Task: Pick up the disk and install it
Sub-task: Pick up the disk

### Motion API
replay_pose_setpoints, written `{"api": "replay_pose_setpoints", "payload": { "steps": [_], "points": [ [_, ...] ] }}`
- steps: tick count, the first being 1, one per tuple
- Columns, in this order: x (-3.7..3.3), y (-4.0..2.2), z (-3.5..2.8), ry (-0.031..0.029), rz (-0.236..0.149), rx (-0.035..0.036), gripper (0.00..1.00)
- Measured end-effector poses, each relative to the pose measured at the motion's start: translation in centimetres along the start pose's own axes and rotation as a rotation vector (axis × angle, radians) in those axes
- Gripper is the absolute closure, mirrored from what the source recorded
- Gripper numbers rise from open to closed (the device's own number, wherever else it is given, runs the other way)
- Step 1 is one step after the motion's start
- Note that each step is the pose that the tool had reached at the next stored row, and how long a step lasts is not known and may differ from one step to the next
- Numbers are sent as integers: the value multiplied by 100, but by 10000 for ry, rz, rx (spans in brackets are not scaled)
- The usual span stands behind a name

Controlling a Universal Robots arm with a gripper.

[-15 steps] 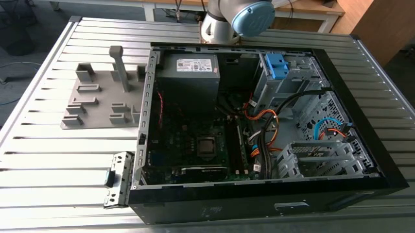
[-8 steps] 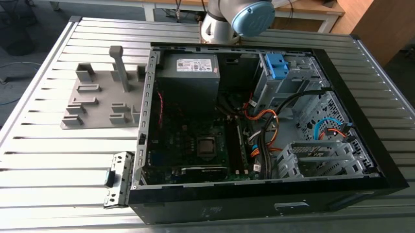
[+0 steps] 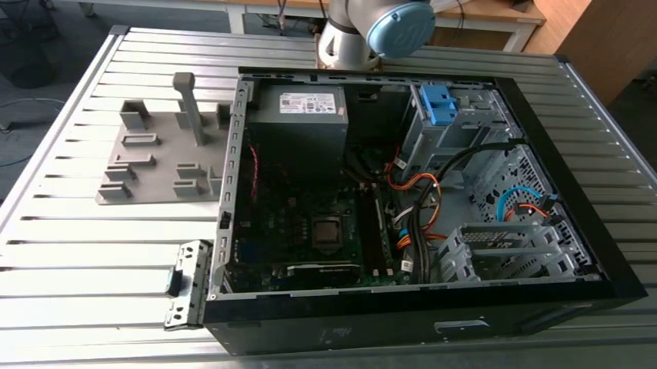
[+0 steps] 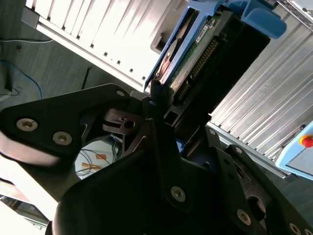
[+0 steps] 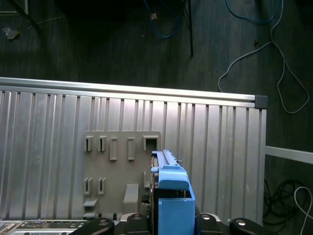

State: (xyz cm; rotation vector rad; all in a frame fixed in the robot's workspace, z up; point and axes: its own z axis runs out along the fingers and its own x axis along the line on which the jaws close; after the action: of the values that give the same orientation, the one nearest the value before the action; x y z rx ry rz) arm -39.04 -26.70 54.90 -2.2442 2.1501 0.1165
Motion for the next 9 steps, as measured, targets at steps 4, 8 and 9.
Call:
{"api": "replay_pose_setpoints", "payload": {
  "steps": [4, 8, 9],
  "points": [
    [-2, 1, -31, 0, 0, 0, 64],
    [-5, 2, -66, 0, 0, 0, 64],
    [-6, 2, -73, 0, 0, 0, 64]
  ]
}}
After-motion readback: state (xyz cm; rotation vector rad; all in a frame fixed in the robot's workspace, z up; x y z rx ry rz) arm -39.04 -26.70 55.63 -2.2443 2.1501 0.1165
